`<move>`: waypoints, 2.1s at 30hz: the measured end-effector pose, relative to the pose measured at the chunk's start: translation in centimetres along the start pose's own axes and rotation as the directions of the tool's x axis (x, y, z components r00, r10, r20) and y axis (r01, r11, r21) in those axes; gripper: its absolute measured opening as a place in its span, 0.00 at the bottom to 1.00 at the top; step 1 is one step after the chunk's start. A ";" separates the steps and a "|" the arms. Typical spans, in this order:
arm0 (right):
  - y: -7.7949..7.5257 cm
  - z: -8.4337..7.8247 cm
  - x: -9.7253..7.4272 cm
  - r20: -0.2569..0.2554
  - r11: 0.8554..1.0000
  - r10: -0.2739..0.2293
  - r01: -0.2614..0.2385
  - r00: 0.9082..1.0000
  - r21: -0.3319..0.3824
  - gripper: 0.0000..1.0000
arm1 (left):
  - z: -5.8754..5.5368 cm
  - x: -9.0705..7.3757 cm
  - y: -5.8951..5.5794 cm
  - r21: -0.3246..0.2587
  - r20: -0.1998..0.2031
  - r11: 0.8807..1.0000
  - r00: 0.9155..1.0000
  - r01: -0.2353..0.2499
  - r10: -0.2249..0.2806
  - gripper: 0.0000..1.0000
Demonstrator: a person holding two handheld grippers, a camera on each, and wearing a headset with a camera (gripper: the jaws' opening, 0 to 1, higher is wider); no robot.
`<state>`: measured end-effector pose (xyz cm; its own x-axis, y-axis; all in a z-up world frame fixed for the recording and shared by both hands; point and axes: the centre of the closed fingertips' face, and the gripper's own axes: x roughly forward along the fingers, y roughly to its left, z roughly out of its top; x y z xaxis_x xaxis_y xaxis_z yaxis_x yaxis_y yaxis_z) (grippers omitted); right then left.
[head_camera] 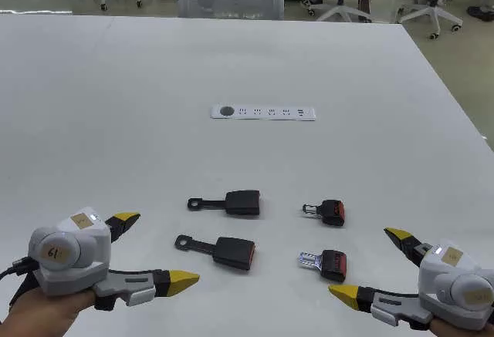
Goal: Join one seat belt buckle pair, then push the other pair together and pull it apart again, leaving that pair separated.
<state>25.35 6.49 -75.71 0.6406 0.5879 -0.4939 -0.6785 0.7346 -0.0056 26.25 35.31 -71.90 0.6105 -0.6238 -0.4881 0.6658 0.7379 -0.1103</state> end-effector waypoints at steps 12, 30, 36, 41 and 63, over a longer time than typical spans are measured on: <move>0.2 -0.3 0.0 0.000 1.000 0.001 -0.001 1.000 0.012 0.94 | -0.2 0.1 0.1 -0.001 -0.001 1.000 1.000 -0.001 0.001 1.00; 0.2 -0.2 0.2 -0.003 1.000 0.005 -0.005 1.000 0.018 0.94 | -0.2 0.2 0.4 -0.011 0.004 1.000 1.000 -0.002 0.002 1.00; 0.4 -0.2 0.4 -0.003 1.000 0.010 -0.010 1.000 0.017 0.94 | -0.1 0.0 0.1 -0.014 0.007 1.000 1.000 -0.004 0.004 1.00; 0.6 -0.1 0.4 -0.005 1.000 0.017 -0.017 1.000 0.018 0.94 | -0.1 -0.1 -0.1 -0.008 0.004 1.000 1.000 -0.004 0.005 0.99; 0.0 0.0 0.4 -0.012 1.000 0.019 -0.019 1.000 0.003 0.93 | 0.0 0.1 -0.3 -0.005 -0.004 1.000 1.000 -0.001 0.001 0.99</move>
<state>25.66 6.75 -75.90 0.6231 0.5977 -0.5045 -0.6894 0.7243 0.0067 26.15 35.04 -71.90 0.6095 -0.6221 -0.4915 0.6632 0.7397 -0.1138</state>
